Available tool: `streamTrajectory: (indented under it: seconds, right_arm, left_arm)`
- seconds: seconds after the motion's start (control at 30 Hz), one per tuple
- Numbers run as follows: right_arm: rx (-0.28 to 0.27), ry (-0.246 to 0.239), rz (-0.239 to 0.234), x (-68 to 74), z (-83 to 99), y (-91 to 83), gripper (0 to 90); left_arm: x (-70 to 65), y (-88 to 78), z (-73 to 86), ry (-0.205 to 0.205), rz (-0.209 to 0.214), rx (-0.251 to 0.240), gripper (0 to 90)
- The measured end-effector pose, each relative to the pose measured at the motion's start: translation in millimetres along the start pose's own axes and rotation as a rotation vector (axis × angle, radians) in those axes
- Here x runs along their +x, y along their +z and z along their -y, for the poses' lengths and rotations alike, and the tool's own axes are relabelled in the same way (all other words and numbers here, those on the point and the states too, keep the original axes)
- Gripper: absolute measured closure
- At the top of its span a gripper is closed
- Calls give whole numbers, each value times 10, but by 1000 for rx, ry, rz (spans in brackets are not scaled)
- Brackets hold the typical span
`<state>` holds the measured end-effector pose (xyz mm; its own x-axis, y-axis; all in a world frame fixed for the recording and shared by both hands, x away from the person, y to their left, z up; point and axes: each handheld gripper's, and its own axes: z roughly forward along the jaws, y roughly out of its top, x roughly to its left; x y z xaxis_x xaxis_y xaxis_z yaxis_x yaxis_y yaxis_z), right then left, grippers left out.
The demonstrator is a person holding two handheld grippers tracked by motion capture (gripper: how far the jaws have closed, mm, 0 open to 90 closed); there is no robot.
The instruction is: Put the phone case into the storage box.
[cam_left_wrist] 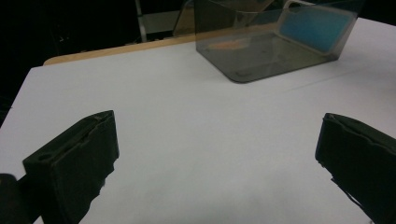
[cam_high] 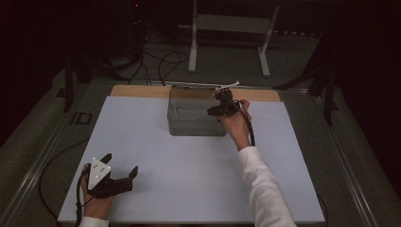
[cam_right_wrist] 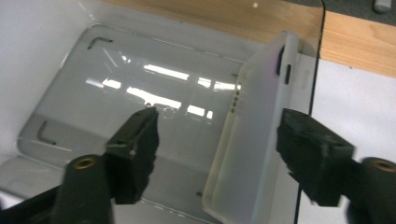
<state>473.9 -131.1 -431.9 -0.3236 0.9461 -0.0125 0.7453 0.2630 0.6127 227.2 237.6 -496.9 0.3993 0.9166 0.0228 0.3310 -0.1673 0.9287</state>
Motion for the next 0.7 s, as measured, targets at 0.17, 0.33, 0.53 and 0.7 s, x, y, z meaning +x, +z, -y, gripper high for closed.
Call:
streamTrajectory:
  seconds: [0.17, 0.33, 0.53, 0.7]
  right_arm:
    - [-36, -38, 2, 18, 72, -74, 180]
    - [-86, -52, -24, -18, 199, -167, 143]
    - [-156, -47, -67, -84, 399, -279, 128]
    - [-198, -61, -97, -145, 592, -383, 124]
  left_arm:
    - [2, -2, 0, -1, -1, 0, 3]
    - [-3, 4, 0, -1, 0, 1, 3]
    - [-4, 10, -1, 0, 0, 5, 3]
    - [2, 11, 0, -2, 0, 5, 2]
